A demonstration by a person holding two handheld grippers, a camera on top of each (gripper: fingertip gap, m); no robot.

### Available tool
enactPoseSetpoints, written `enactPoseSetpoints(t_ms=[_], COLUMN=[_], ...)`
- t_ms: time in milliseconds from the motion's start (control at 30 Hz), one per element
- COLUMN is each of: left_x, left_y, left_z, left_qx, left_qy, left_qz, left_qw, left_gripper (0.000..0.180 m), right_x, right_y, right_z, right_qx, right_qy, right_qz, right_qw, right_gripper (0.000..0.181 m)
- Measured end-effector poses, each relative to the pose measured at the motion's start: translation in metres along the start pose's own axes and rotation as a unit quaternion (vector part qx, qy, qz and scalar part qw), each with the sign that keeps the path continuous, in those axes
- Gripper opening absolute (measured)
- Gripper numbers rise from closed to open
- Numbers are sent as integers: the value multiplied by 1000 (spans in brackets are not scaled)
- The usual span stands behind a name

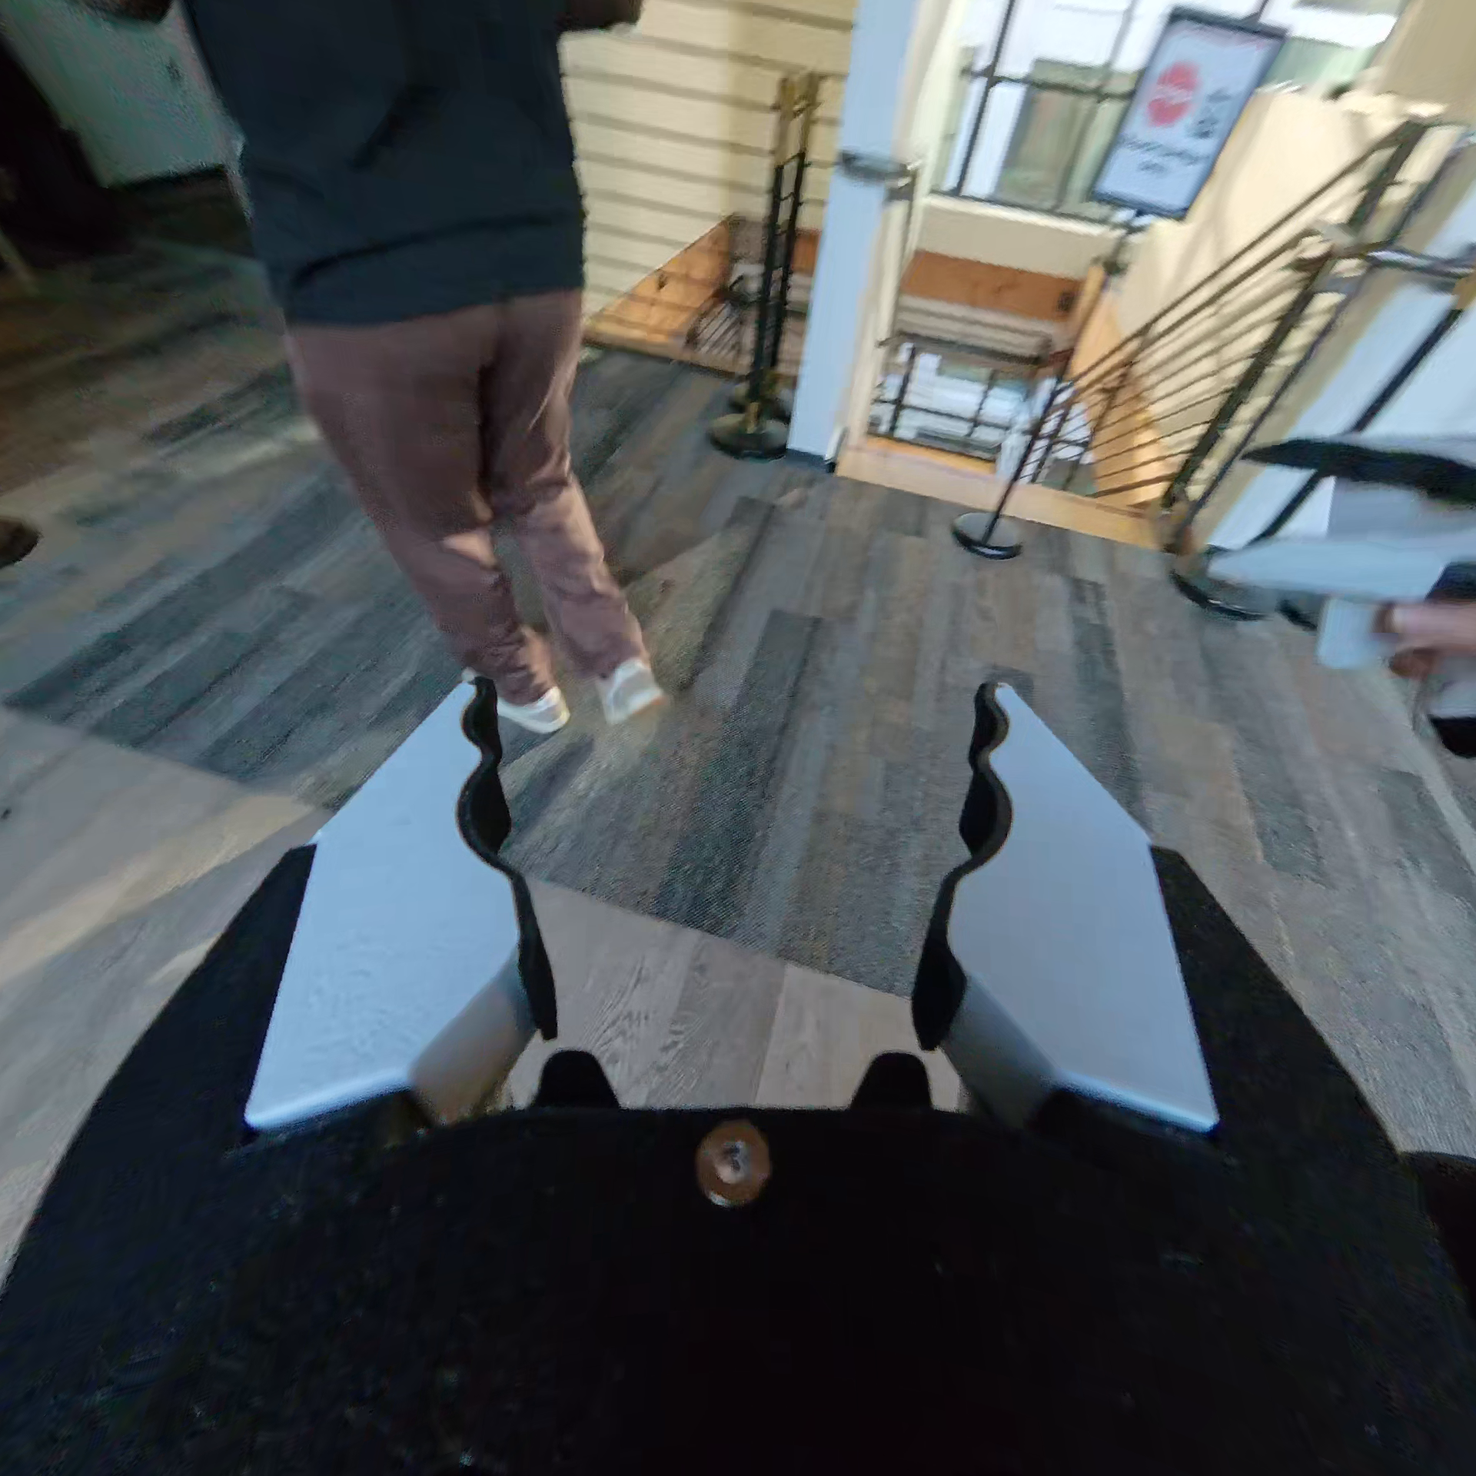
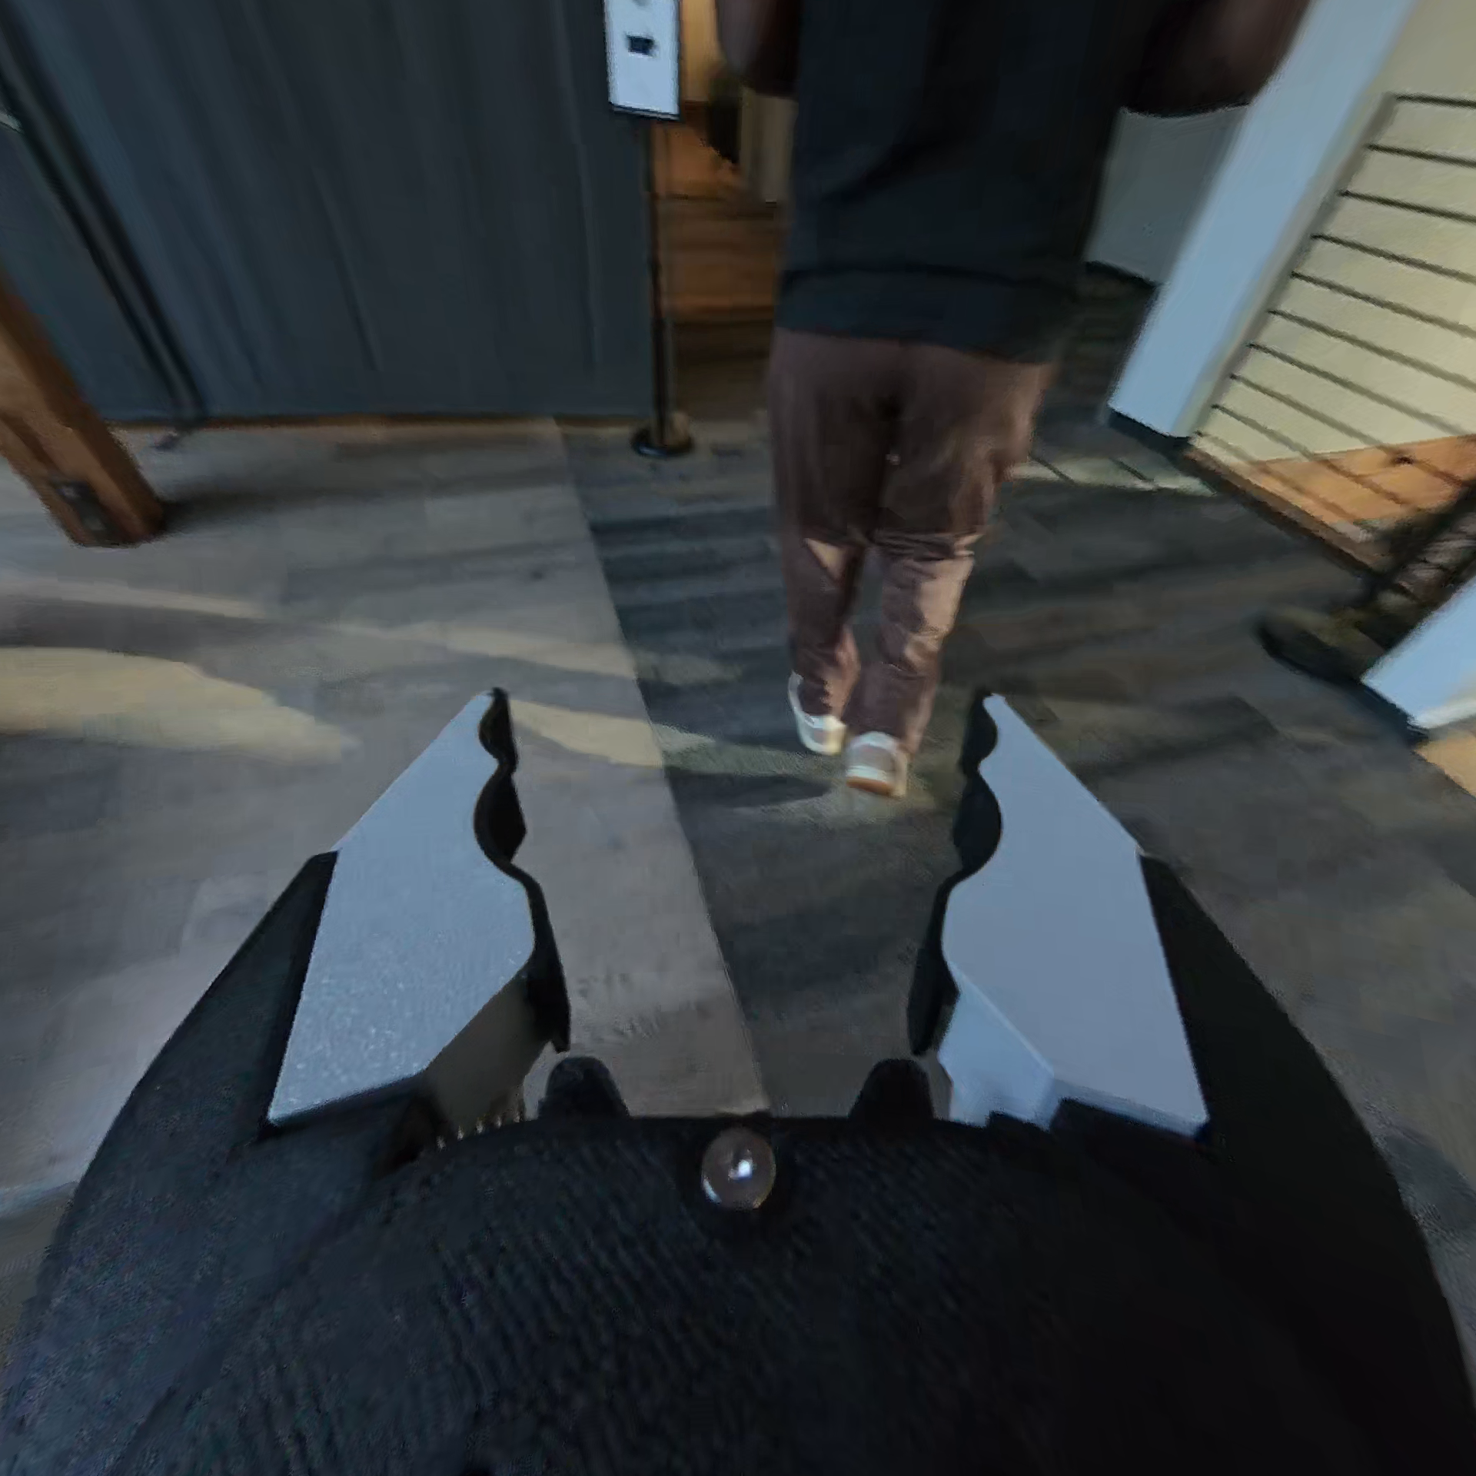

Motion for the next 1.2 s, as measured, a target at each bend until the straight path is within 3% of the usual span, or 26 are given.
enactPoseSetpoints(t_ms=[67,167,367,500,800,867,1100,1200], left_x=[22,50,96,158,291,302,334,366], left_y=[-33,-84,-202,-305,-532,-584,-767,-833], left_z=[-49,-124,-318,-442,-620,-654,-804,-882], left_qx=[32,49,153,136,75,62,86,137], left_qy=[25,27,-107,-9,31,21,-11,18], left_qz=[-19,2,30,64,66,66,12,-4], left_qw=[999,998,982,989,994,996,996,990], left_gripper=[114,116,110,113,112,111,95,93], right_x=[58,121,153,168,222,220,263,314], right_y=[-83,-200,-444,-581,-807,-865,-1147,-1284], right_z=[2,1,16,60,183,204,282,294], right_qx=[52,114,167,120,14,16,50,112], right_qy=[-27,42,127,120,55,56,55,42], right_qz=[11,65,44,4,-35,-36,12,28], right_qw=[998,990,977,985,998,998,997,992], right_gripper=[104,109,116,124,91,72,33,33])
Point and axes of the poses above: each gripper's, where its closed fingertips meet, y back along the fingers, x out of its top, z = x × y across the jaws, the point moved 6 cm from there along y, back along the fingers, and after that the axes turned 3 degrees about y, right-handed, at the moved point
